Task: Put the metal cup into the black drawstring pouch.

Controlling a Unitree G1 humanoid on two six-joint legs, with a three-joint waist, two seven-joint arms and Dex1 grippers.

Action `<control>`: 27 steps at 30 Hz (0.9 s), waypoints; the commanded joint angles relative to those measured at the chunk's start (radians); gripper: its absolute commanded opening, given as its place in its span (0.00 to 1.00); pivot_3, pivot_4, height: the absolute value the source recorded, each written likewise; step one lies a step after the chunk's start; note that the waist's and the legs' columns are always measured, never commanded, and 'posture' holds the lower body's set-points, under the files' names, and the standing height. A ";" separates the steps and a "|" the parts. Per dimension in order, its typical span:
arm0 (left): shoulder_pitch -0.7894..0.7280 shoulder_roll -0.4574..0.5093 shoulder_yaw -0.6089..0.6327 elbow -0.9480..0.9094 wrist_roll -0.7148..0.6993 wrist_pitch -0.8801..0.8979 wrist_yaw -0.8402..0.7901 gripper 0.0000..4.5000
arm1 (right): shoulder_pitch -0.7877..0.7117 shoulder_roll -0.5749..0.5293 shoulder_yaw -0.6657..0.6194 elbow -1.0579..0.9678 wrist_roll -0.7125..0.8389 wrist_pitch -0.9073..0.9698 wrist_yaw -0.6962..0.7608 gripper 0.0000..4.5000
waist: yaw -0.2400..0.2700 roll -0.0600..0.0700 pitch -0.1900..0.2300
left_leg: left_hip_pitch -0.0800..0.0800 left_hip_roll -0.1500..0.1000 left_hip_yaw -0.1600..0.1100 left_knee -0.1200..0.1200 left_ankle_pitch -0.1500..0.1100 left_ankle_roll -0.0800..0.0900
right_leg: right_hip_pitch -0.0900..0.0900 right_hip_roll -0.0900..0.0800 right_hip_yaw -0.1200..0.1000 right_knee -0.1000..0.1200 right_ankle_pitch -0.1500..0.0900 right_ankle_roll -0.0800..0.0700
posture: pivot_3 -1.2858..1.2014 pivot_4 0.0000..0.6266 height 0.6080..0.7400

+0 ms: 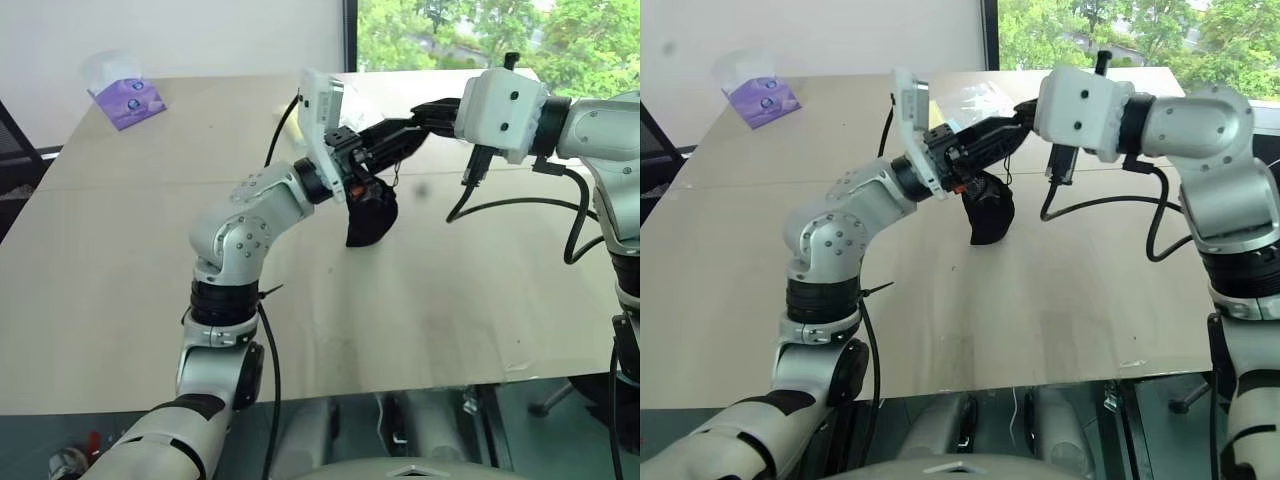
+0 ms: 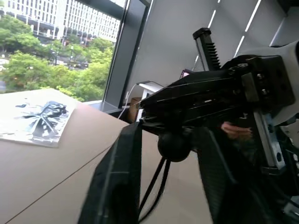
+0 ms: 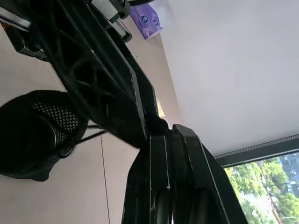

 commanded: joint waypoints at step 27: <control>0.016 0.011 0.045 0.017 0.014 -0.014 0.049 0.18 | 0.059 -0.046 -0.050 0.008 -0.043 0.018 -0.043 0.00 | 0.000 0.000 0.000 | 0.000 0.000 0.000 0.000 0.000 0.000 | 0.000 0.000 0.000 0.000 0.000 0.000 | 0.52 0.24 1.00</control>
